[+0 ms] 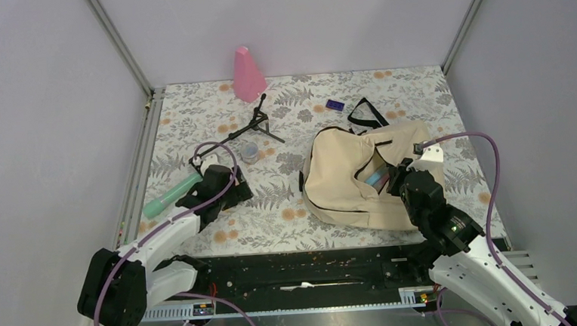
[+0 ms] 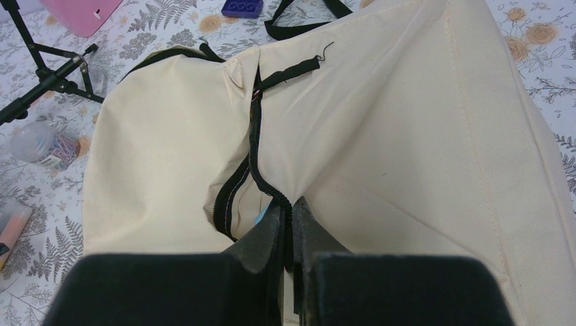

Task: Pack the student bag
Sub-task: Pick up the stationery from the center of the board.

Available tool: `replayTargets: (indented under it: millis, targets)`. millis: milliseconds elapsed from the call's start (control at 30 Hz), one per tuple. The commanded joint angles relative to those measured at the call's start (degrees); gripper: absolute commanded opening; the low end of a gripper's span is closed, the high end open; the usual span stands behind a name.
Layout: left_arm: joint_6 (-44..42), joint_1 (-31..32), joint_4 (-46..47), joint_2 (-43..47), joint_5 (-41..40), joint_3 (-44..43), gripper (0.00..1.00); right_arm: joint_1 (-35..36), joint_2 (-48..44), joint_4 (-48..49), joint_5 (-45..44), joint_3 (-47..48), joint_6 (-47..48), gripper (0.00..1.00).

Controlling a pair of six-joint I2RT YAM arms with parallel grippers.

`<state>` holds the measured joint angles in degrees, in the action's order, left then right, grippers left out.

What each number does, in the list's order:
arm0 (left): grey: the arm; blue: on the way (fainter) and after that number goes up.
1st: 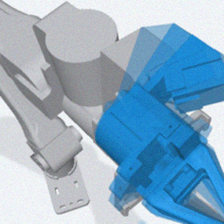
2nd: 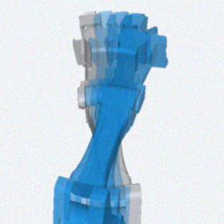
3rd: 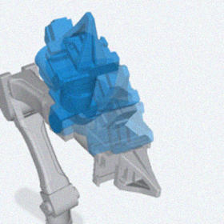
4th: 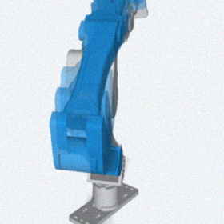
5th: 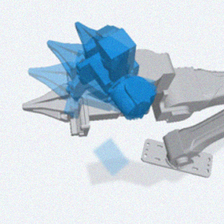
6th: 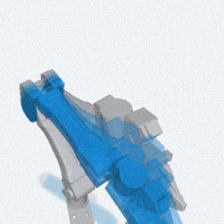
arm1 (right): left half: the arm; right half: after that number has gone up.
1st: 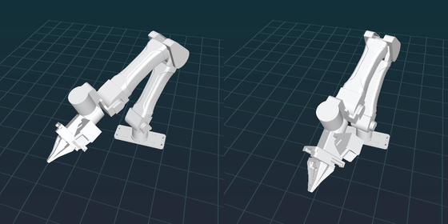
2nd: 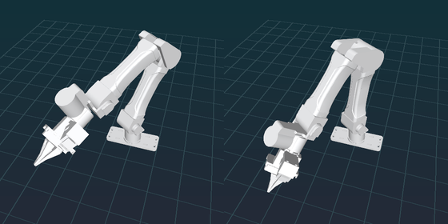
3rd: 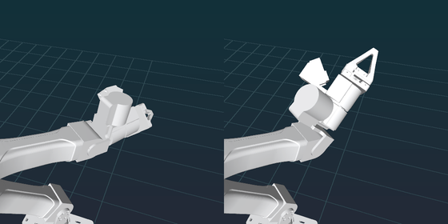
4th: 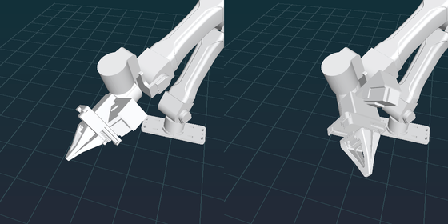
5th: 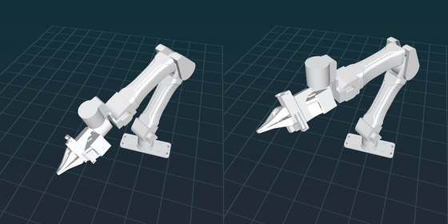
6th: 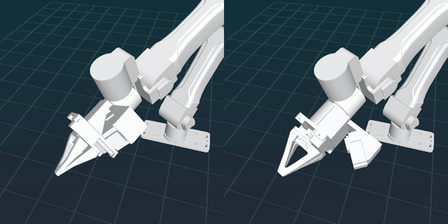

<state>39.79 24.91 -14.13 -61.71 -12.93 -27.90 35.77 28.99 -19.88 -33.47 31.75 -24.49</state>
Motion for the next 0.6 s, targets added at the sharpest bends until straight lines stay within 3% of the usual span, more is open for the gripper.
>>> replayTargets:
  millis: [0, 267, 567]
  targets:
    - [0.8, -0.6, 1.1, -2.4, -0.8, 0.3, 0.99, 0.0, -0.9, 3.2, -0.1, 2.4, -0.5, 0.00]
    - [1.2, -1.6, 2.8, -4.7, 0.4, 0.3, 0.98, -0.1, -3.1, 3.2, -0.4, 2.0, -0.4, 0.00]
    - [1.5, -1.5, 4.3, -6.1, 3.0, 1.6, 0.75, -0.1, -2.4, 3.2, -0.1, 2.2, -0.7, 0.00]
